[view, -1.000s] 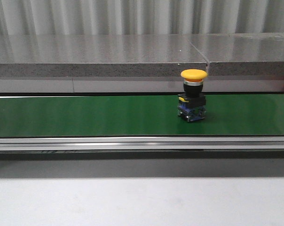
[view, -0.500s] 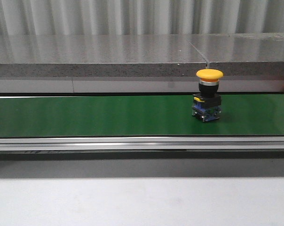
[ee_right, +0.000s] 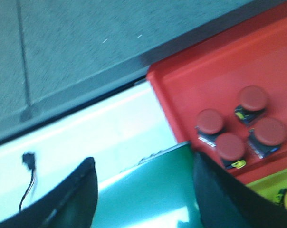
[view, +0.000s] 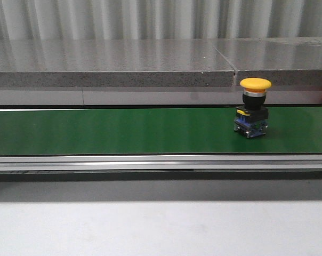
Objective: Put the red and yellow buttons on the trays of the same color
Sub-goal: 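Move the right gripper down over the yellow button on the belt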
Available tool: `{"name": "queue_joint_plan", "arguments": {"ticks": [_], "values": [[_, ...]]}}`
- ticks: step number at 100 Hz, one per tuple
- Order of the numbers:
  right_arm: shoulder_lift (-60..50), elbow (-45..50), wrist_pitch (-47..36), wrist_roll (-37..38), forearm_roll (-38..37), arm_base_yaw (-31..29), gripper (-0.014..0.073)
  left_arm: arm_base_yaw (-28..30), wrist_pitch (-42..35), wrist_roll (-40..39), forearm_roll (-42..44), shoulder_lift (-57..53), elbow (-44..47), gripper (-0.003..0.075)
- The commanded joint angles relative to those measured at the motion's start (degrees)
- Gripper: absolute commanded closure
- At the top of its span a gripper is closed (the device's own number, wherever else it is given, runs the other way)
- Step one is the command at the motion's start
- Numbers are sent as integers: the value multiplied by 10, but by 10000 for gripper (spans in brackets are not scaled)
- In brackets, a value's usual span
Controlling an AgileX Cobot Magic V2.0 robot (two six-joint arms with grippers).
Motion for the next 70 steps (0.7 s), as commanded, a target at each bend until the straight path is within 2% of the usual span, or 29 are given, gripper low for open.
{"name": "queue_joint_plan", "arguments": {"ticks": [1, 70], "values": [[-21, -13, 3, -27, -1, 27, 141, -2, -40, -5, -5, 2, -16, 741], [8, -15, 139, -96, 0, 227, 141, -2, -40, -5, -5, 2, -16, 741]]}}
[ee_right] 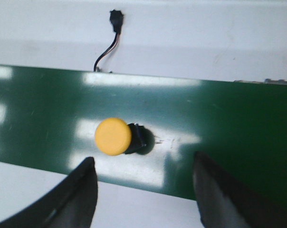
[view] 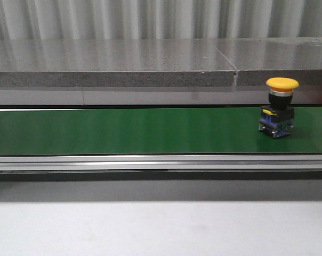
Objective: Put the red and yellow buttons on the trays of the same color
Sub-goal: 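Move the right gripper down over the yellow button on the belt, then close the right gripper on the yellow button and lift it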
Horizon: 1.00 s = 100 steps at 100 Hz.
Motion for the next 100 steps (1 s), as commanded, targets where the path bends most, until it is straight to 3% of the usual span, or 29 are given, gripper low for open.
{"name": "queue_joint_plan", "arguments": {"ticks": [1, 19, 85, 92, 100], "values": [[0, -16, 0, -19, 5, 19, 141, -2, -40, -5, -5, 2, -16, 741], [33, -16, 14, -53, 5, 52, 141, -2, -40, -5, -5, 2, -16, 741], [155, -16, -39, -55, -47, 52, 143, -2, -40, -5, -5, 2, -16, 741], [159, -16, -38, -55, -54, 52, 196, -2, -40, -5, -5, 2, -16, 741], [159, -16, -37, -55, -56, 52, 330, -2, -40, -5, -5, 2, -16, 741]]}}
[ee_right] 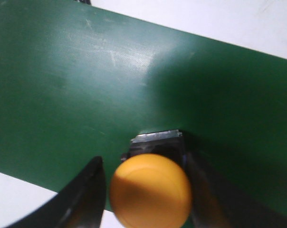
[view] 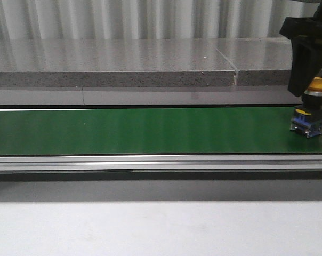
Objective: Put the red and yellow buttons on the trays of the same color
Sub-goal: 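Close the right gripper on the yellow button and lift it, then carry the yellow button into the yellow tray and open right gripper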
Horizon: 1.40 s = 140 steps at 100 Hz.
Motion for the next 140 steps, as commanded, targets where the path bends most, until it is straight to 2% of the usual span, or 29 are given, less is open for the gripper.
{"name": "queue_joint_plan", "arguments": {"ticks": [1, 6, 13, 25, 47, 66, 96, 113, 140], "values": [[-22, -16, -14, -6, -3, 0, 342, -2, -40, -5, -5, 2, -16, 741], [-22, -16, -15, -6, -3, 0, 428, -2, -40, -5, -5, 2, -16, 741], [-22, -16, -17, -5, -3, 0, 505, -2, -40, -5, -5, 2, -16, 741], [-33, -16, -22, 6, -3, 0, 564, -2, -40, -5, -5, 2, -16, 741], [-85, -16, -32, 82, -10, -21, 571, -2, -40, -5, -5, 2, -16, 741], [-128, -15, -19, 117, -20, -68, 571, -2, -40, -5, -5, 2, -16, 741], [-186, 11, -11, 160, -26, -187, 571, -2, -40, -5, -5, 2, -16, 741], [-213, 65, -40, 198, -33, -268, 571, -2, -40, -5, -5, 2, -16, 741], [-222, 125, -90, 276, -84, -387, 571, -2, -40, -5, -5, 2, -16, 741]]}}
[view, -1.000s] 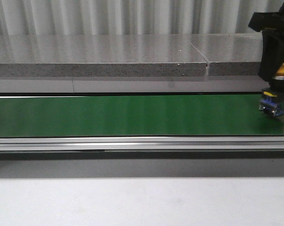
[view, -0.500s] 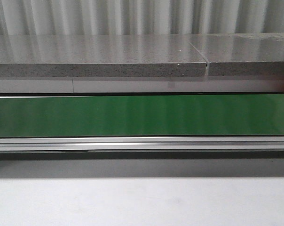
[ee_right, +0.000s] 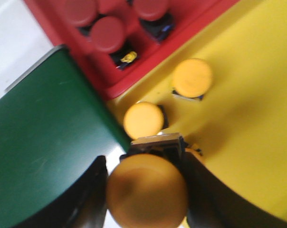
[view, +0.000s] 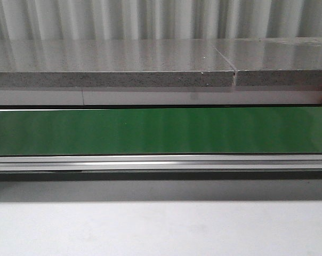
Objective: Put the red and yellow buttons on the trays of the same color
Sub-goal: 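Carry the yellow button into the yellow tray and open right gripper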
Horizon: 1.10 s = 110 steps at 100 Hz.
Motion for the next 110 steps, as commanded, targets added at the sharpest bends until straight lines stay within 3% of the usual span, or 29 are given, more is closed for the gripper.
{"name": "queue_joint_plan", "arguments": {"ticks": [1, 41, 110], "values": [[-19, 0, -45, 36, -22, -33, 571, -2, -40, -5, -5, 2, -16, 741], [-10, 46, -106, 109, -106, -82, 571, -2, -40, -5, -5, 2, -16, 741], [118, 61, -161, 113, -71, -80, 571, -2, -40, -5, -5, 2, -16, 741]]}}
